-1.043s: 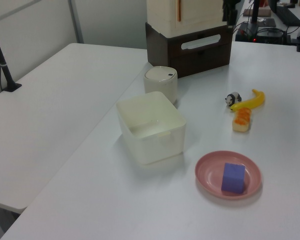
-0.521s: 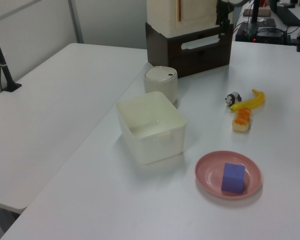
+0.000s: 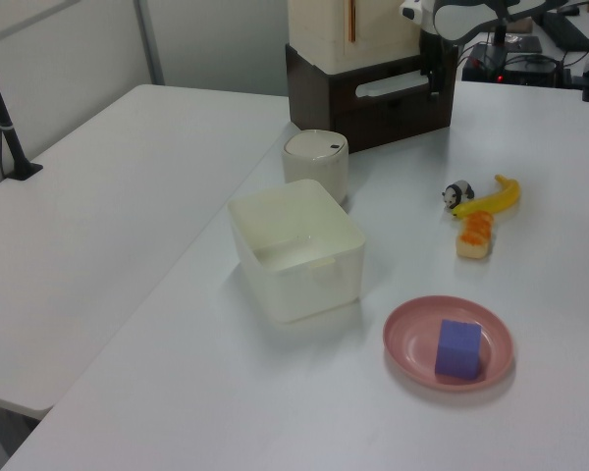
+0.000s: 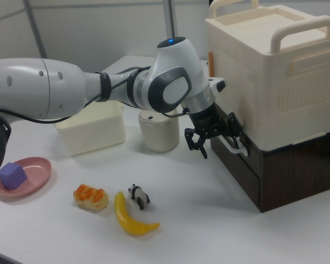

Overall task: Slide open the drawer
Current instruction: 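Move the gripper toward the white handle of the upper brown drawer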

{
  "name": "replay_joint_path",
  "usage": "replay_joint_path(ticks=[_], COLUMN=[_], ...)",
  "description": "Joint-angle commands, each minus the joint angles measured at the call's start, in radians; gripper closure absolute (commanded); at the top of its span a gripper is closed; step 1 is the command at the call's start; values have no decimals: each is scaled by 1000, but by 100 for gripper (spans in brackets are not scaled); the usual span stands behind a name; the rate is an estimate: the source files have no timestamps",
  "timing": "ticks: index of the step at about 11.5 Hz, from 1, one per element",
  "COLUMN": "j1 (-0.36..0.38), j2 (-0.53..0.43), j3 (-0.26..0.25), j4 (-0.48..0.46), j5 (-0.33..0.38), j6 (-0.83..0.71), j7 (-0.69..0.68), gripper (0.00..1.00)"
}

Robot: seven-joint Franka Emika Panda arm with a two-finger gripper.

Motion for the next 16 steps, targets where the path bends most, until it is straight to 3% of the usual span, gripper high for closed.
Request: replay_joint_path(ticks=[1, 4, 11, 16], j1=[4, 39, 45, 44], j2=[29, 27, 15, -114], j3=[-2, 8, 36, 39], j4=[-31, -74, -114, -105], j5=[-21, -29, -44, -30], j6=[68, 66, 60, -50], j7=[-10, 132, 168, 171], gripper=[0, 0, 0, 0])
